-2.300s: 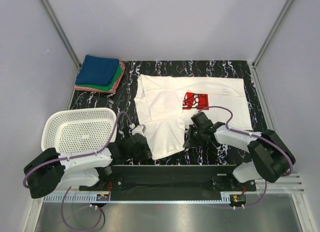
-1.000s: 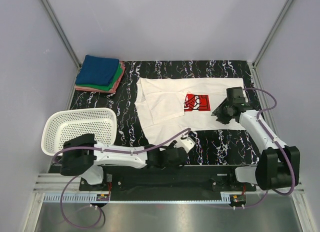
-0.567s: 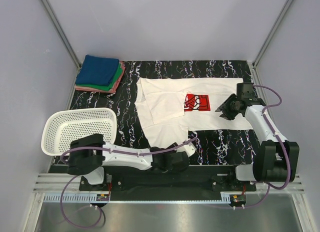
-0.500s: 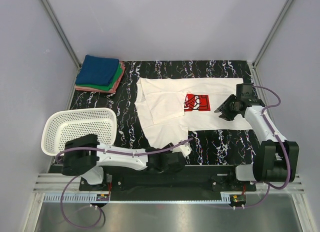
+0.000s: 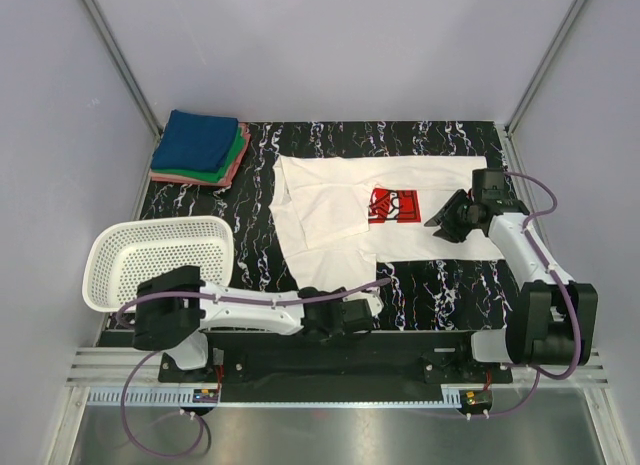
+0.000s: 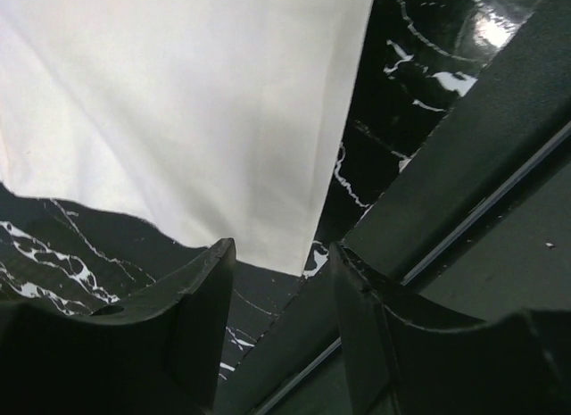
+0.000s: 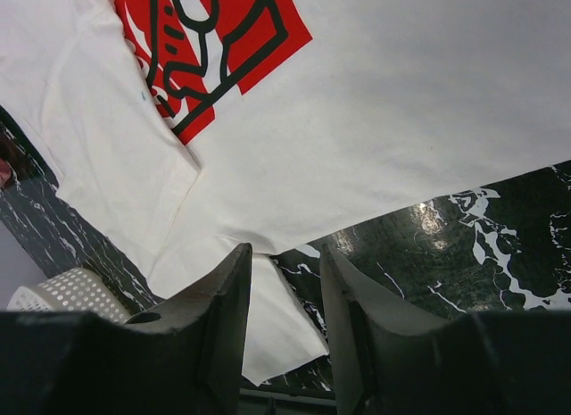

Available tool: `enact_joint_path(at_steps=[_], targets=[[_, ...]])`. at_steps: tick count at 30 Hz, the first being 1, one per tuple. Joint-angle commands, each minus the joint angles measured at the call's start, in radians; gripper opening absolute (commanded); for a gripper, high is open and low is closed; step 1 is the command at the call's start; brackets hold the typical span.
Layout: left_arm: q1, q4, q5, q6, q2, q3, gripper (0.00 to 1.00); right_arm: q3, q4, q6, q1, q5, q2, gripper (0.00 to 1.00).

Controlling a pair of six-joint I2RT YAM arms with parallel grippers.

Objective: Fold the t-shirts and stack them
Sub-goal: Fold the tshirt

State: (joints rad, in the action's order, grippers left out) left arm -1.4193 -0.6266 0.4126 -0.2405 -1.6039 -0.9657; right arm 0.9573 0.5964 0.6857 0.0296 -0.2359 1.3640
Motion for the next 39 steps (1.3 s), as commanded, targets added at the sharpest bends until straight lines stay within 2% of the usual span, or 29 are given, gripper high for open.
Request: enact_joint_path(at_steps=[1,7,15,20,24,27,39], targets=[[0.003,-0.010,-0.070,0.102,-0.048,-0.091,0.51,0.049,-0.032,-0.018,0.004,-0.037,-0.042,0.43],[0.010,0.074,-0.103,0.158,-0.102,-0.136,0.51,0.051,-0.037,-0.054,0.006,-0.034,-0.039,0.43],[0.022,-0.064,-0.184,0.182,-0.071,-0.136,0.52,0.034,-0.058,-0.064,0.030,-0.065,-0.040,0.43],[0.025,-0.113,-0.146,0.296,-0.045,-0.114,0.49,0.034,-0.063,-0.061,0.035,-0.097,-0.051,0.43],[0.083,-0.142,-0.120,0.363,-0.044,-0.128,0.48,0.034,-0.063,-0.077,0.036,-0.105,-0.055,0.44],[0.118,-0.165,-0.159,0.401,-0.057,-0.128,0.48,0.035,-0.061,-0.087,0.039,-0.112,-0.052,0.43],[0.117,-0.183,-0.294,0.415,-0.090,-0.165,0.47,0.028,-0.079,-0.092,0.052,-0.120,-0.028,0.44]])
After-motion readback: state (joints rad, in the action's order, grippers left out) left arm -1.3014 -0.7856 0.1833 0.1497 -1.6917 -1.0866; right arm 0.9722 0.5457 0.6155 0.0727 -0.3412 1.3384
